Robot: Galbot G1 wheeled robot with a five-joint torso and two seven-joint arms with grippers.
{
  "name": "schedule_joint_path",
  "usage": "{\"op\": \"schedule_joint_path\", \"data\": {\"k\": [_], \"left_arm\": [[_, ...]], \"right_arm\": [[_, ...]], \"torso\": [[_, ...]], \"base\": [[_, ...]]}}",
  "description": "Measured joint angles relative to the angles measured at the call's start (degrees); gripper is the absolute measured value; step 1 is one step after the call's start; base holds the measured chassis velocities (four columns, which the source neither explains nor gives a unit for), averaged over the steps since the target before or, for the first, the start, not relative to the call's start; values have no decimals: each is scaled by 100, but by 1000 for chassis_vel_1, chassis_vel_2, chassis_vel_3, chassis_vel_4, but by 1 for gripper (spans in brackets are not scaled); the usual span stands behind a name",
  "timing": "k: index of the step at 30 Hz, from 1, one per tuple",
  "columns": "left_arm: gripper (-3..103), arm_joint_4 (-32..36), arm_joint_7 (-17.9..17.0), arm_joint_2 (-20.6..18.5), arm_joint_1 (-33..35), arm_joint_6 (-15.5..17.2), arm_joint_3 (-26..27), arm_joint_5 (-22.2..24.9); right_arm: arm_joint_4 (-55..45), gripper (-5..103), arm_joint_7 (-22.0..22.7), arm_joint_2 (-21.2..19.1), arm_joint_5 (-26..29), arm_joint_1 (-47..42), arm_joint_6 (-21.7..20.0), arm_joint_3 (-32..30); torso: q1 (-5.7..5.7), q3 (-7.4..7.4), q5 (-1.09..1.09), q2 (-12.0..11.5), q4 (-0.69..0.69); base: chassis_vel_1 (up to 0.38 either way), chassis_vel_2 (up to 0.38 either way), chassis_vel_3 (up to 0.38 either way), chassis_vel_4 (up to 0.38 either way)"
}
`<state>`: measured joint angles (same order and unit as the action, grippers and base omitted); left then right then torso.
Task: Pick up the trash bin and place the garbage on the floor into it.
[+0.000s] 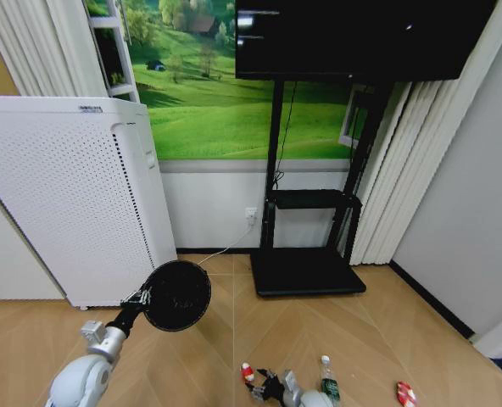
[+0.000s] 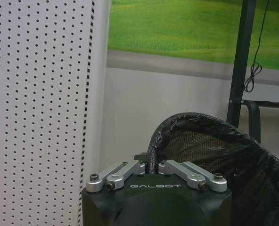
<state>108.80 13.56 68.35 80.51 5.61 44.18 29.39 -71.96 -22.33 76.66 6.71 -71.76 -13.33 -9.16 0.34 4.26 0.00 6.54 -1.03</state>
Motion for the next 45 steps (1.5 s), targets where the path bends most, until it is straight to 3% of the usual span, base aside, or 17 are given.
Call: {"op": "schedule_joint_path", "data": {"k": [2,4,8,10,11,13,17,27,34,39,40,41,45], "left_arm": [[6,-20,14,0,-1,-14,1,0],[6,-59,52,5,-1,-42,5,2],[6,-87,77,5,-2,-60,19,19],[6,-137,120,-28,-19,-72,50,59],[6,-137,120,-28,-19,-72,50,59],[6,-185,146,-44,-44,-86,70,98],[6,-248,176,-55,-66,-114,75,124],[6,-414,242,-78,-130,-167,77,163],[6,-424,260,-91,-130,-178,78,196],[6,-419,264,-104,-125,-183,98,226],[6,-419,264,-104,-125,-183,98,226],[6,-404,264,-105,-118,-183,108,228],[6,-360,256,-108,-101,-184,121,230]], "right_arm": [[-16,92,257,36,220,-3,-151,79],[12,98,960,165,763,56,-420,244],[49,100,1428,260,1090,147,-604,290],[42,100,2016,314,1499,228,-804,357],[42,100,2016,314,1499,228,-804,357],[54,100,2418,380,1738,296,-904,417],[177,100,2612,497,1861,378,-974,460],[447,101,2559,621,1748,523,-971,462],[455,82,2560,601,1698,543,-950,493],[453,60,2564,570,1648,554,-924,540],[453,60,2564,570,1648,554,-924,540],[446,49,2564,564,1640,544,-912,548],[370,38,2564,533,1600,494,-870,555]], "torso": [[0,0,0,0,0],[0,0,0,0,0],[0,0,0,0,1],[0,0,-1,0,1],[0,0,-1,0,1],[0,0,-1,0,1],[0,0,0,0,1],[0,0,0,0,1],[1,0,0,0,1],[0,0,0,0,0],[0,0,0,0,0],[0,0,0,0,1],[0,0,1,0,1]], "base": [[0,0,0,0],[0,0,0,0],[0,0,0,0],[0,0,0,0],[0,0,0,0],[0,0,0,0],[0,0,0,0],[0,0,0,0],[0,0,0,0],[0,0,0,0],[0,0,0,0],[0,0,0,0],[0,0,0,0]]}}
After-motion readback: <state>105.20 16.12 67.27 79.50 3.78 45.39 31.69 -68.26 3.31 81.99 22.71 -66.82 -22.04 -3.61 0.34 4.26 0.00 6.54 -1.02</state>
